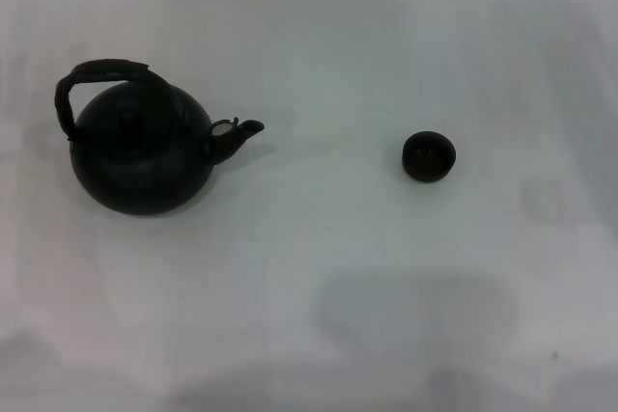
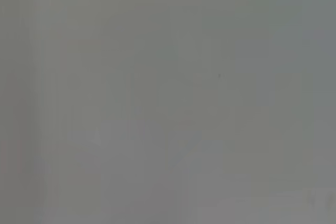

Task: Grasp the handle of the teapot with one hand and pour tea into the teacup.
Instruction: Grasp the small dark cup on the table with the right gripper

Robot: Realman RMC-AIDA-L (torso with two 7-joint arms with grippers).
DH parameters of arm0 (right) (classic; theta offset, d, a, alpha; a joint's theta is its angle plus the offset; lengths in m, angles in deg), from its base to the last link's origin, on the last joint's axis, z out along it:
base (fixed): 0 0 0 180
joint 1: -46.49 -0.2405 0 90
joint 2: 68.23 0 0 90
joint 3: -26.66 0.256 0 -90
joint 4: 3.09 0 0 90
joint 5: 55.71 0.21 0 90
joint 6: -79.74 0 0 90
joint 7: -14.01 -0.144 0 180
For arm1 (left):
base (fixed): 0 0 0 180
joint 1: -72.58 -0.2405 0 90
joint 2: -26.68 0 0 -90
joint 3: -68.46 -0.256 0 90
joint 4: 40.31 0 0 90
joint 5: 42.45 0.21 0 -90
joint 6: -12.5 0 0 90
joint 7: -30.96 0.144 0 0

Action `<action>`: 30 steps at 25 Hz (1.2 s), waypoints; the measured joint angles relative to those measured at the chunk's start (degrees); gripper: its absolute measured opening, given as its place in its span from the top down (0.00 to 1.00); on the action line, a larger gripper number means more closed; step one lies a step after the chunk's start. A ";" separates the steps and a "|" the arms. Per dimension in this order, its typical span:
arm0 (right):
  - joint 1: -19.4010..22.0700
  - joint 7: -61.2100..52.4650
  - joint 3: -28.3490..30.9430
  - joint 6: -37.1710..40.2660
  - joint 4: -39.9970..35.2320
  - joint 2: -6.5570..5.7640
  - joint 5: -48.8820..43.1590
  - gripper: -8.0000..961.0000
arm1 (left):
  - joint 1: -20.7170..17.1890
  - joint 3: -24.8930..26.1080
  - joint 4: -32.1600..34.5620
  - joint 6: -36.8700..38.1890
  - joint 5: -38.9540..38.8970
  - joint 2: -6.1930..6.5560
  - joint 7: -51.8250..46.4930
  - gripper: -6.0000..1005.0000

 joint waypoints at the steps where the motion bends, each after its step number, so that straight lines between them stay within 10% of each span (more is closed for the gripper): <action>1: 0.00 0.00 0.00 0.00 0.00 0.01 0.00 0.10 | 0.00 0.00 0.00 0.00 0.00 0.00 0.00 0.23; 30: 0.00 0.00 0.01 0.14 0.00 0.01 0.00 0.11 | -0.31 0.01 -0.44 0.02 0.01 -0.10 -0.01 0.23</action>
